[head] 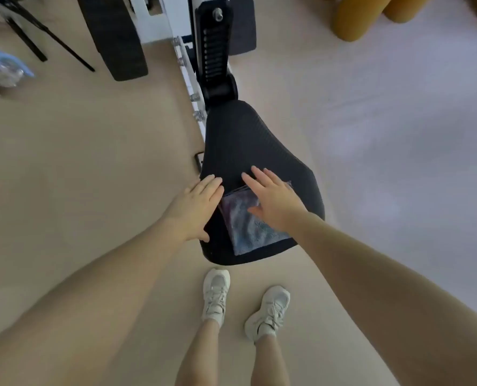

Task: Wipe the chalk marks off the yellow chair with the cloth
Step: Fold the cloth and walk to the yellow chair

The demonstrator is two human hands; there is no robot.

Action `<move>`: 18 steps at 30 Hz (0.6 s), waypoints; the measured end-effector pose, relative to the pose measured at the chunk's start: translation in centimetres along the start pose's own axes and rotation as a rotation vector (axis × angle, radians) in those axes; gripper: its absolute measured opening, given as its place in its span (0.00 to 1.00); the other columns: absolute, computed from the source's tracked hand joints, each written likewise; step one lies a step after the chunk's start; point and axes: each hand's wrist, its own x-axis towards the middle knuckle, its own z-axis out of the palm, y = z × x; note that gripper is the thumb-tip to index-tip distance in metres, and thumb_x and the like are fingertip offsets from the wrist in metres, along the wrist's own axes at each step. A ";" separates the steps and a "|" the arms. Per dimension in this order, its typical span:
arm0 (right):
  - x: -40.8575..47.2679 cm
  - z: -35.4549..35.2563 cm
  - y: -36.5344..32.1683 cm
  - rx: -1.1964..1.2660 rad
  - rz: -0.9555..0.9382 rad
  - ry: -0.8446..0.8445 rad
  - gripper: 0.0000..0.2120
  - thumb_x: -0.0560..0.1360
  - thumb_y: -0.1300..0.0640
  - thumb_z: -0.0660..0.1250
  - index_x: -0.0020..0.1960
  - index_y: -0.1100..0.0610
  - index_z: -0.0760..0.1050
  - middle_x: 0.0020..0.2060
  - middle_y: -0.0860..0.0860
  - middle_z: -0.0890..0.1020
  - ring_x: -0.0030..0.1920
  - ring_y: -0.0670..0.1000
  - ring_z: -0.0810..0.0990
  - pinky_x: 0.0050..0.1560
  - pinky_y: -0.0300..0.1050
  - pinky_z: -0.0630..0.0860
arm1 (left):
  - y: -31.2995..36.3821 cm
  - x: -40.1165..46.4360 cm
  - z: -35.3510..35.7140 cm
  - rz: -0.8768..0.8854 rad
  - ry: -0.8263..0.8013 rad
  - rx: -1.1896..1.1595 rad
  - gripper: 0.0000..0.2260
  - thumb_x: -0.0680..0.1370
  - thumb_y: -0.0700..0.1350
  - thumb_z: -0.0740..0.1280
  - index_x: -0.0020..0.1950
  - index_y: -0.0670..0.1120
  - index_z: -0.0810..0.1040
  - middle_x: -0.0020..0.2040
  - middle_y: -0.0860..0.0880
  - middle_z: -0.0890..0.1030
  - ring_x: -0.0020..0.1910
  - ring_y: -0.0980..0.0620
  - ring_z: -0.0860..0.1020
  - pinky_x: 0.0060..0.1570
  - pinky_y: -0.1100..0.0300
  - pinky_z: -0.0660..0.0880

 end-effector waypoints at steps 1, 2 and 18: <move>0.2 0.1 0.0 -0.059 0.002 0.003 0.35 0.77 0.50 0.63 0.75 0.50 0.45 0.75 0.51 0.49 0.74 0.56 0.46 0.72 0.54 0.48 | 0.0 0.2 0.0 0.005 0.003 0.030 0.50 0.68 0.58 0.72 0.76 0.41 0.44 0.77 0.44 0.44 0.76 0.47 0.43 0.73 0.55 0.46; 0.2 0.3 0.2 -0.121 0.003 0.029 0.36 0.76 0.50 0.65 0.75 0.50 0.46 0.75 0.52 0.51 0.74 0.57 0.48 0.72 0.54 0.47 | -0.1 0.5 0.1 0.004 0.006 0.015 0.51 0.68 0.58 0.73 0.76 0.40 0.44 0.77 0.44 0.44 0.76 0.46 0.44 0.73 0.55 0.46; -13.1 -13.2 3.5 0.181 0.228 0.227 0.07 0.76 0.60 0.60 0.54 0.58 0.69 0.50 0.55 0.77 0.47 0.57 0.73 0.45 0.46 0.68 | 3.4 -2.3 -17.7 0.180 0.107 -0.384 0.38 0.75 0.52 0.69 0.77 0.53 0.49 0.76 0.54 0.57 0.72 0.51 0.62 0.67 0.54 0.66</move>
